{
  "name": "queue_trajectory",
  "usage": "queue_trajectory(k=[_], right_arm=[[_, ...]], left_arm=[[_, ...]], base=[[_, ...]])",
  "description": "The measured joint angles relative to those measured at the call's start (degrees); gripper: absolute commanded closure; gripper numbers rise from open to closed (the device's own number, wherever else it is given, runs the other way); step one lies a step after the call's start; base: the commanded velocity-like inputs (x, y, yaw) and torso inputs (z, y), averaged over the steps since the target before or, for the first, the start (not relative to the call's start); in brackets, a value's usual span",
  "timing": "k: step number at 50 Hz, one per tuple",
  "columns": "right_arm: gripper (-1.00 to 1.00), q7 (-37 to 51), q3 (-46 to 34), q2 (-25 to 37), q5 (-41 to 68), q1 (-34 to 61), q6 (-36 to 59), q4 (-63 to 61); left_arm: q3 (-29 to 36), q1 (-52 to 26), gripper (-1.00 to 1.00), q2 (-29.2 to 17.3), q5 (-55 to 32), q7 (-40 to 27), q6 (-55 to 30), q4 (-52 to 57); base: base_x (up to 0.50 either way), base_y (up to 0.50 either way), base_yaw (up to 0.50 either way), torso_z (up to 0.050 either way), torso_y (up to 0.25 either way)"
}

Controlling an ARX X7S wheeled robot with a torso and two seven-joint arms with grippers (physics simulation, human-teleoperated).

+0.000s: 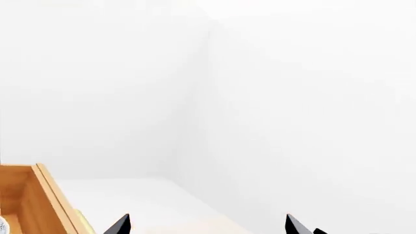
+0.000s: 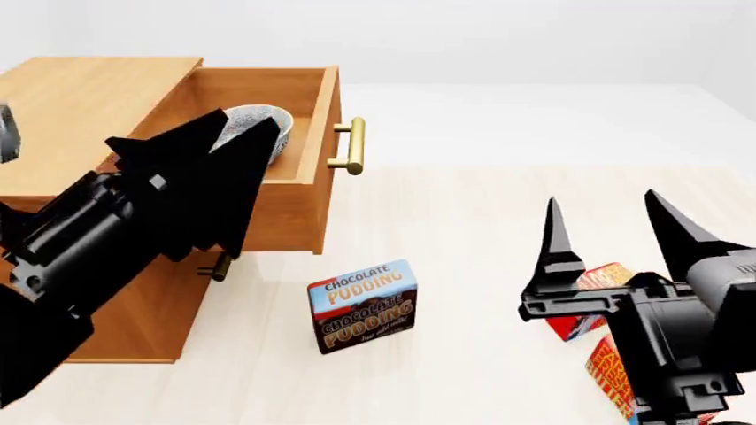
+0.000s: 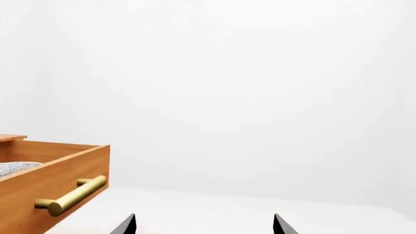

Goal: Put the bowl in the top drawer of the cabinet.

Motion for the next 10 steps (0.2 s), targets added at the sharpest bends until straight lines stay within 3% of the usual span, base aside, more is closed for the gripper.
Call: queue_trajectory(k=[10], right_arm=[[-1.0, 16.05, -7.93, 17.5, 1.86, -7.66, -19.84, -5.7]], left_arm=[[1.9, 7.86, -1.0, -4.76, 14.43, -2.3, 9.1, 5.2]], base=[[0.0, 0.0, 0.0, 0.0, 0.0]])
